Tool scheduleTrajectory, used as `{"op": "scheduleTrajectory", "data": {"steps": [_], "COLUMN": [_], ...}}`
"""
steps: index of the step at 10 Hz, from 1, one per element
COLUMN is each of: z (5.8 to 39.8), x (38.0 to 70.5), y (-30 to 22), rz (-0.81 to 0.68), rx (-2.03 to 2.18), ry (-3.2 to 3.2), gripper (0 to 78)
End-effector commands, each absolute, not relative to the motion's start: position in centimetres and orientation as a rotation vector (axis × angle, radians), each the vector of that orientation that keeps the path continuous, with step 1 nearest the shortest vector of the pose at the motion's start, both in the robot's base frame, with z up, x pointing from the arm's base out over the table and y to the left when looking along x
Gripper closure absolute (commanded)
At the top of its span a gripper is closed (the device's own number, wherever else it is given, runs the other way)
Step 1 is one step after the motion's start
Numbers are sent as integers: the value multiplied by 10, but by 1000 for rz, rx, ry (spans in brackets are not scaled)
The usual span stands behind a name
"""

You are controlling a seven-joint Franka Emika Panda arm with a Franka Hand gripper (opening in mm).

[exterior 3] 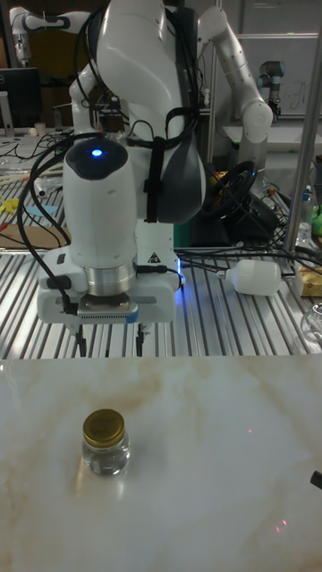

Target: Screw the lid onto the jar

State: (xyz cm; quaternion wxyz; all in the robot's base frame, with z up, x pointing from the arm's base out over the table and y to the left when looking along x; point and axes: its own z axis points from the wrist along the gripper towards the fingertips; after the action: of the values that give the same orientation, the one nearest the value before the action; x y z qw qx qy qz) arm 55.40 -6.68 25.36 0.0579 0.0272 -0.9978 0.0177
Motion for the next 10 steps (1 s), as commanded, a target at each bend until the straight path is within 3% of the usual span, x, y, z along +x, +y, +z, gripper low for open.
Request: {"op": "scheduleTrajectory", "data": {"steps": [1, 10], "z": [256, 256], "x": [554, 553], "y": [-68, -67], "rz": [48, 49], "rx": [124, 190], "ry": [-3027, -3023], "gripper": [2, 2]}}
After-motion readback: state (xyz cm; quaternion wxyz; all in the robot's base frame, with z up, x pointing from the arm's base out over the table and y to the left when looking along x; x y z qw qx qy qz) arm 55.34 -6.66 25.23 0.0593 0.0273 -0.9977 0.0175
